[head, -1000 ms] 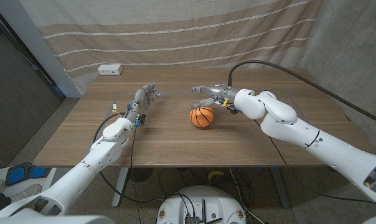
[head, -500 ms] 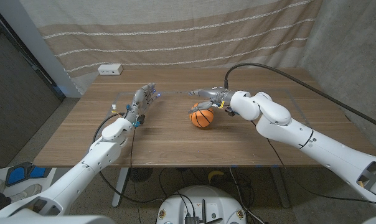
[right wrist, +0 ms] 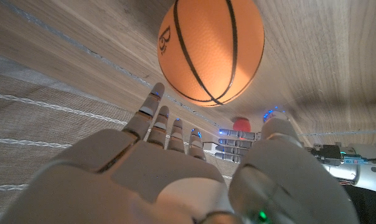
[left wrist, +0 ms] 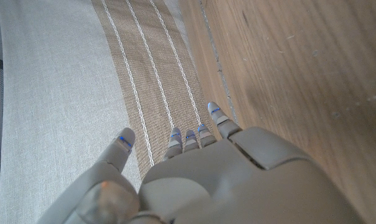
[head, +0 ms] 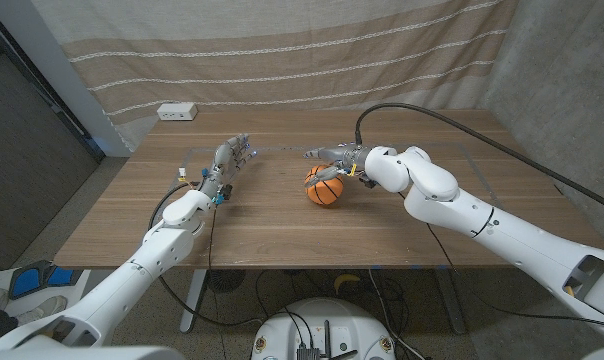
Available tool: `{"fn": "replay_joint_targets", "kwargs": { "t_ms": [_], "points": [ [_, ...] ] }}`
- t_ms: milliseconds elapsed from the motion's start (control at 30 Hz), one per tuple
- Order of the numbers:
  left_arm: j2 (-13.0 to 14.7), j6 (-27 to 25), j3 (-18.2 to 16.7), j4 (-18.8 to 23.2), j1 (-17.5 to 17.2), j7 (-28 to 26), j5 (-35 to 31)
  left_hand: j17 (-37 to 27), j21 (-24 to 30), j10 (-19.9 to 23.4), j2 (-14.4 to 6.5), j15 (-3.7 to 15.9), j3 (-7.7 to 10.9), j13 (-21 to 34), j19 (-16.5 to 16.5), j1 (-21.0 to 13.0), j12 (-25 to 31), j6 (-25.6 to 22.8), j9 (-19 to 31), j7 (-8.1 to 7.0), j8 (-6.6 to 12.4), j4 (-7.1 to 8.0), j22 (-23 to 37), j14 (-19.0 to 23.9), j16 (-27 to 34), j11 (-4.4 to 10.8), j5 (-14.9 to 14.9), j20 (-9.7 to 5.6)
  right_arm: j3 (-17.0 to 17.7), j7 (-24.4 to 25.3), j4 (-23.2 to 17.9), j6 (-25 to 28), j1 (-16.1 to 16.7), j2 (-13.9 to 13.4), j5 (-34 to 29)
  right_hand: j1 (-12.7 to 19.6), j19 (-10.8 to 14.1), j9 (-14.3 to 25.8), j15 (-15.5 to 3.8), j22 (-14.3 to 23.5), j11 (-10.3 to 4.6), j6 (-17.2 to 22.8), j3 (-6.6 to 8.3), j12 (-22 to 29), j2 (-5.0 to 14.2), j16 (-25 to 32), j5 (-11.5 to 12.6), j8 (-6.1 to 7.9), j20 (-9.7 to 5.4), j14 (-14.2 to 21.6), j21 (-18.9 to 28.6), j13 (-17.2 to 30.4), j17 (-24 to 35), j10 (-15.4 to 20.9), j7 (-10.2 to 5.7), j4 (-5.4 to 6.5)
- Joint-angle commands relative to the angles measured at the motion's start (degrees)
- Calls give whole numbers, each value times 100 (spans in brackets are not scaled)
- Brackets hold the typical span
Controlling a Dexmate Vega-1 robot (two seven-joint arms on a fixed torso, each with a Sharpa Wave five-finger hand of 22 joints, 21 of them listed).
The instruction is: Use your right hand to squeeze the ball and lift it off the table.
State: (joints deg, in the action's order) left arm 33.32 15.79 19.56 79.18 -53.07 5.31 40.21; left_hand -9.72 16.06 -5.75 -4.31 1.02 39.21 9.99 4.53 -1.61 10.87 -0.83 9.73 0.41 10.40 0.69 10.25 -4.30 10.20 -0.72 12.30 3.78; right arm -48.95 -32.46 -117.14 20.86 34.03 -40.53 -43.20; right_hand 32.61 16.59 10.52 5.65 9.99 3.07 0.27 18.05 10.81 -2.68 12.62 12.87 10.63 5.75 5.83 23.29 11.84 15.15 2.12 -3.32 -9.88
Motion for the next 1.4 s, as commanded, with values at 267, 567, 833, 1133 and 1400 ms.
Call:
{"fn": "replay_joint_targets", "kwargs": {
  "t_ms": [267,567,833,1133,1400],
  "points": [
    [39,-204,56,-70,128,109,35,-21,-10,-29,-283,-19,4,23,54,13,16,-95,23,-21,33,3,29,7,19,-52,12,25,-429,-1102,257,525,-402,240,-570,432,272,22,95,19,-13,-183,111,40,103,22,84,1,68,58,-17,22,-36,-91,-388,-19],
    [90,-292,78,-67,160,131,15,-22,-21,-33,-284,-21,4,23,54,14,15,-108,23,-20,30,6,30,-4,14,-54,11,29,-416,-1076,472,349,-437,316,-246,1292,1641,33,-481,42,-319,-146,221,168,345,571,-6,85,-312,1242,309,19,98,131,-925,27],
    [64,-299,101,-104,204,165,14,-23,-31,-33,-284,-22,3,23,58,17,15,-119,24,-21,27,10,31,-6,14,-54,11,31,-372,-820,518,217,-376,263,-28,1874,2478,79,-1006,101,-652,454,168,345,534,1130,-199,257,-665,2043,649,31,491,699,-934,39],
    [59,-356,130,-74,229,117,-19,-23,-40,-36,-284,-29,1,24,62,19,14,-126,24,-21,24,15,31,-8,14,-50,11,32,-519,-1101,579,232,-519,253,-15,2354,3067,111,-1538,262,-820,1644,-20,718,701,1912,-224,555,-1157,2891,1208,136,1128,1658,-919,68],
    [33,-377,148,-56,252,83,-33,-24,-48,-37,-285,-25,1,24,65,21,14,-124,24,-19,19,18,32,-9,14,-61,11,28,-618,-1303,670,342,-643,284,-44,3176,3114,93,-1842,829,-872,2929,266,997,1054,2353,-222,878,-1523,3954,1964,250,1456,2270,-853,-62]
  ]
}}
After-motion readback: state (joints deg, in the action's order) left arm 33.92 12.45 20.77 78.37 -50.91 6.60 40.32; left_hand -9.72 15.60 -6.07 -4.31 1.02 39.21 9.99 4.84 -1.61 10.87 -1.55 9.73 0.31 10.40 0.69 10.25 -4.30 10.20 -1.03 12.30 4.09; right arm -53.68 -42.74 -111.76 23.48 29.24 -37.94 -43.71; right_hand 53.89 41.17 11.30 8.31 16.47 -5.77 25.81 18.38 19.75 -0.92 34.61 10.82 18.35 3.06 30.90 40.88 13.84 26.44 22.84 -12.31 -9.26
